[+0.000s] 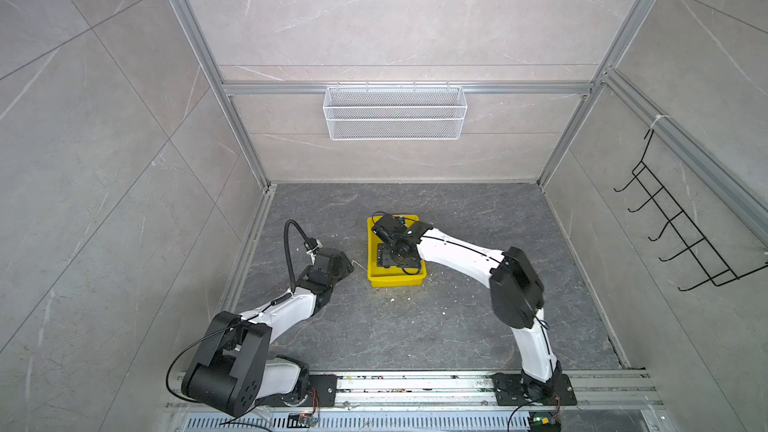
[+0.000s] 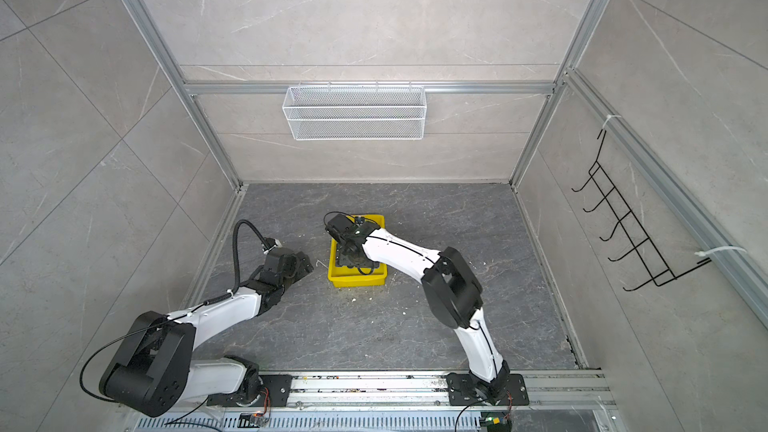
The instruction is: Put the screwdriver in the bin
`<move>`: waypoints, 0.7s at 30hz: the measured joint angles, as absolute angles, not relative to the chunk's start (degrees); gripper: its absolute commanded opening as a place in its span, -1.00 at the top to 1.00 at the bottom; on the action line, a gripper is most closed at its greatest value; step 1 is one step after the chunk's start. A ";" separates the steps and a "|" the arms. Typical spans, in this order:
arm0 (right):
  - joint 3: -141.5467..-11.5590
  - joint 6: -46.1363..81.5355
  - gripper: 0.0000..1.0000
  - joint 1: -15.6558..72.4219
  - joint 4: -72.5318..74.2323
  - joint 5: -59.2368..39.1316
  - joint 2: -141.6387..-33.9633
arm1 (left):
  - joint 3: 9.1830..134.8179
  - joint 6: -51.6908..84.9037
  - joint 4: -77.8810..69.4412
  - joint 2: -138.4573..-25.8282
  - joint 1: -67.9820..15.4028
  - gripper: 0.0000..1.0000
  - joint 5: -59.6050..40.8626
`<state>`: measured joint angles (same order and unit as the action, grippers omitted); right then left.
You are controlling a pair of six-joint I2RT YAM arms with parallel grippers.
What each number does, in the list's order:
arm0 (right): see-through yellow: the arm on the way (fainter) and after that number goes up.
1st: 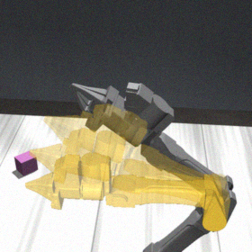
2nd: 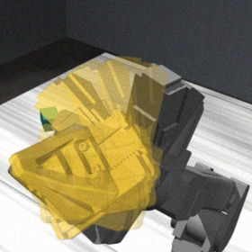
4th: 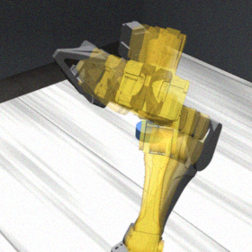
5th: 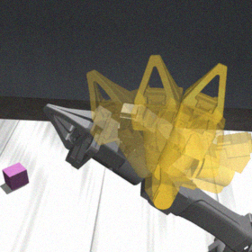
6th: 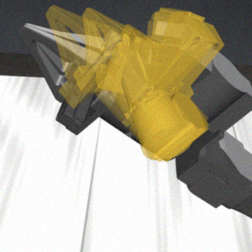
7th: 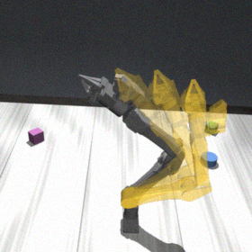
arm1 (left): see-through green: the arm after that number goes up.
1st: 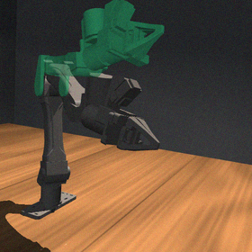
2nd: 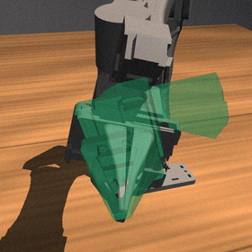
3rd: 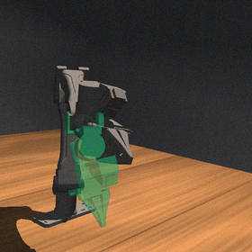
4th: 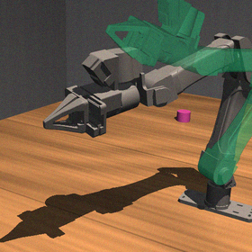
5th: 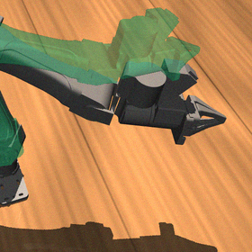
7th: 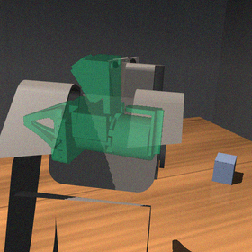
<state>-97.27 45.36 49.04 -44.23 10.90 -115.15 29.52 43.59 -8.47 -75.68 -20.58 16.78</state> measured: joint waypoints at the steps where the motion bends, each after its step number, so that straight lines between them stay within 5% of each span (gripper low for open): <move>1: -95.79 45.36 -0.98 49.06 -44.29 11.44 -112.29 | 29.76 43.44 -8.14 -75.70 -20.58 -0.72 16.88; 13: -80.88 37.41 -0.93 42.63 -45.50 24.29 -82.21 | 32.60 43.38 -4.93 -75.85 -20.58 -1.00 20.14; 21: -56.01 16.34 -0.78 27.40 -19.84 34.17 -78.61 | 27.20 42.06 -8.16 -72.42 -20.58 -1.00 19.42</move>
<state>-56.01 16.34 27.40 -19.84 34.17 -78.61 27.20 42.06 -8.16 -72.42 -20.58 19.42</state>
